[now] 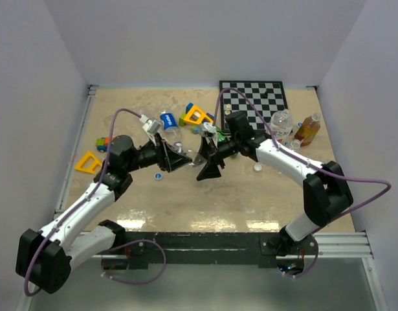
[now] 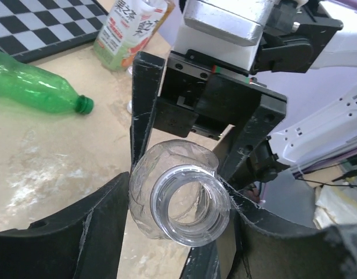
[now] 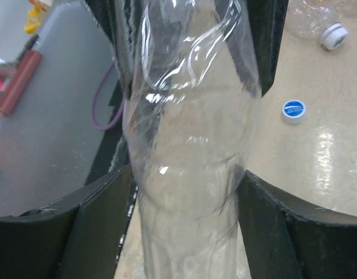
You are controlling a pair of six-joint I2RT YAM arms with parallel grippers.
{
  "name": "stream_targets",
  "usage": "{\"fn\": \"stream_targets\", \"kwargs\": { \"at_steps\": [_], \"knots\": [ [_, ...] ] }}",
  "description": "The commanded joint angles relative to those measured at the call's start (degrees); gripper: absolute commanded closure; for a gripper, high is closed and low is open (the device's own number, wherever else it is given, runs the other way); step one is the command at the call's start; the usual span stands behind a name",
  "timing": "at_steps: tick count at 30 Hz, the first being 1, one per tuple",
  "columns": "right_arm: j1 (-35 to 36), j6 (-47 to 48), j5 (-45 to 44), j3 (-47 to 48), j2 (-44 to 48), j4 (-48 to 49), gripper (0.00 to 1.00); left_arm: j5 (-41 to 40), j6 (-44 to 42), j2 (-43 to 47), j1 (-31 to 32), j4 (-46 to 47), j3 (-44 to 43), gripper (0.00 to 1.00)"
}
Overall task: Unscrew the bottle caps
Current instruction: Place the plastic bottle at the center of the board.
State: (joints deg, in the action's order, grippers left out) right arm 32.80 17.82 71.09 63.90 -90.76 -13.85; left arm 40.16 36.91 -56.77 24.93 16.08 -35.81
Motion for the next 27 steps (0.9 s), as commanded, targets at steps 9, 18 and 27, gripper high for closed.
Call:
{"fn": "stream_targets", "kwargs": {
  "at_steps": [9,18,27],
  "knots": [
    [-2.6,6.2,-17.7,3.7,2.3,-3.9,0.02,-23.7,-21.9,8.0,-6.2,-32.0,-11.5,1.0],
    [-2.8,6.9,-19.8,3.2,3.7,-3.9,0.02,-45.6,-31.0,-4.8,-11.6,-33.7,-24.5,1.0],
    [-2.8,7.4,-20.7,3.1,4.5,-4.2,0.02,-37.8,-30.8,-18.4,-22.7,-28.1,-27.6,1.0]
  ]
}}
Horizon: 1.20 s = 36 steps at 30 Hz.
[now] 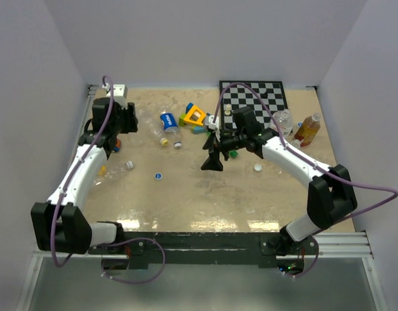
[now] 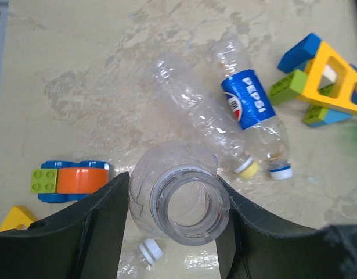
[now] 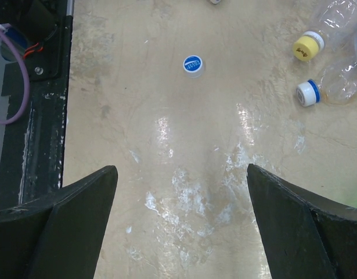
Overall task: Unscrew the bottle caps
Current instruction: Place the plastic bottle at the center of the board.
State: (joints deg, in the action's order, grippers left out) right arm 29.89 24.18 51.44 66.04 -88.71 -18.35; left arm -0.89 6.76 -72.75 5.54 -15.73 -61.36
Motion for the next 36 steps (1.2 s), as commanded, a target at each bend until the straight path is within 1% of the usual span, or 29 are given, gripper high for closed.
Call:
{"fn": "stream_targets", "kwargs": {
  "at_steps": [1,9,13,17,20,28,31,36],
  "knots": [
    [0.1,1.0,-1.1,0.9,2.2,0.2,0.02,4.0,-0.6,-3.3,-3.7,4.2,-1.9,1.0],
    [0.1,1.1,-1.2,0.9,1.7,0.2,0.02,3.3,-1.1,-7.1,-4.3,5.3,-1.7,0.99],
    [0.1,1.1,-1.1,0.9,1.3,0.2,0.02,2.5,-0.9,-7.9,-4.7,5.5,-0.4,0.92],
    [0.0,1.2,-1.1,0.9,1.2,0.3,0.02,2.6,-0.4,-8.5,-4.9,6.5,1.2,0.88],
    [0.1,1.2,-0.9,0.9,1.1,0.2,0.02,2.6,-0.3,-8.6,-5.1,6.8,1.6,0.81],
    [0.1,1.3,-0.8,0.9,1.2,0.1,0.02,1.7,-0.1,-8.1,-5.0,6.9,3.6,0.54],
    [0.1,1.3,-0.6,0.9,1.1,0.1,0.02,1.2,0.0,-7.3,-5.0,6.9,4.5,0.42],
    [0.1,1.4,-0.6,0.8,1.0,0.1,0.02,1.1,0.3,-5.7,-5.1,6.4,4.8,0.28]
  ]
}}
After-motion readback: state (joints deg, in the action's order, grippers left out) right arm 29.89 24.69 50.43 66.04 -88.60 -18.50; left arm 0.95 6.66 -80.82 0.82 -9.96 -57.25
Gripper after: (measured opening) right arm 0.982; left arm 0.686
